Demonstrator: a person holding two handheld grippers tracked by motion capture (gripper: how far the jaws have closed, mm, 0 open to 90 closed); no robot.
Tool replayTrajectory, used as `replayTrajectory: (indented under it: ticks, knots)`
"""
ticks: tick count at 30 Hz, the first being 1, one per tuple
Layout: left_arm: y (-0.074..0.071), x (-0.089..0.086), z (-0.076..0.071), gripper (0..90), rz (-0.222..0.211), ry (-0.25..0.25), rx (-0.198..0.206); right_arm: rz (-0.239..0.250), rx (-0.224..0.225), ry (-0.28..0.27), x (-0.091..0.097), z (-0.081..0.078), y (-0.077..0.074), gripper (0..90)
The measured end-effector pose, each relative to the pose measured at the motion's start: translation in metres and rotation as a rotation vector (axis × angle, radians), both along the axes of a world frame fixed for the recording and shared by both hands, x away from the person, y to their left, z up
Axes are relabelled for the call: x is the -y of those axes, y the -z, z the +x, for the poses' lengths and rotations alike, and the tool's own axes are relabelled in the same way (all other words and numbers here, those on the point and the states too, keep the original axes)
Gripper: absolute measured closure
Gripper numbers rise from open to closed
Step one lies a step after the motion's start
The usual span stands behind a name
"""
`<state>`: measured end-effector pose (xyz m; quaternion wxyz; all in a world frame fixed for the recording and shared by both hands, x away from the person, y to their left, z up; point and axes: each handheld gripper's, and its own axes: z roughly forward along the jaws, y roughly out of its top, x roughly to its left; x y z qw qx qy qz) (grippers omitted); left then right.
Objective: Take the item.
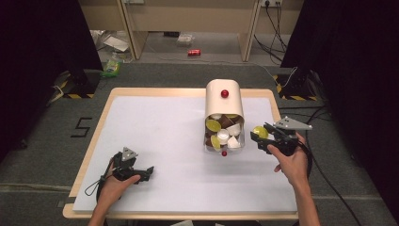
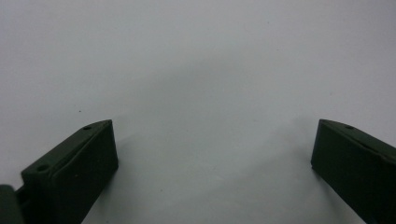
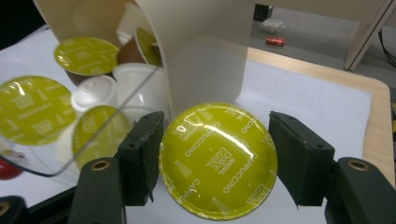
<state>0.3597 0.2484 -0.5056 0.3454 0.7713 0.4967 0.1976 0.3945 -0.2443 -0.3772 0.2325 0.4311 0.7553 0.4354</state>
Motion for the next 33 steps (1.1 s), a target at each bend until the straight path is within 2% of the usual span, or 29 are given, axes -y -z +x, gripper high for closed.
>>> replayTrajectory:
  ticks: [14,33]
  knots:
    - [0.0,0.0,0.0,0.0,0.001,0.001,-0.001,-0.022,-0.065,0.034,0.006,0.013,0.025,38.3]
    - [0.0,0.0,0.0,0.0,0.003,0.002,-0.001,-0.102,-0.144,0.057,0.0,0.03,0.064,38.3]
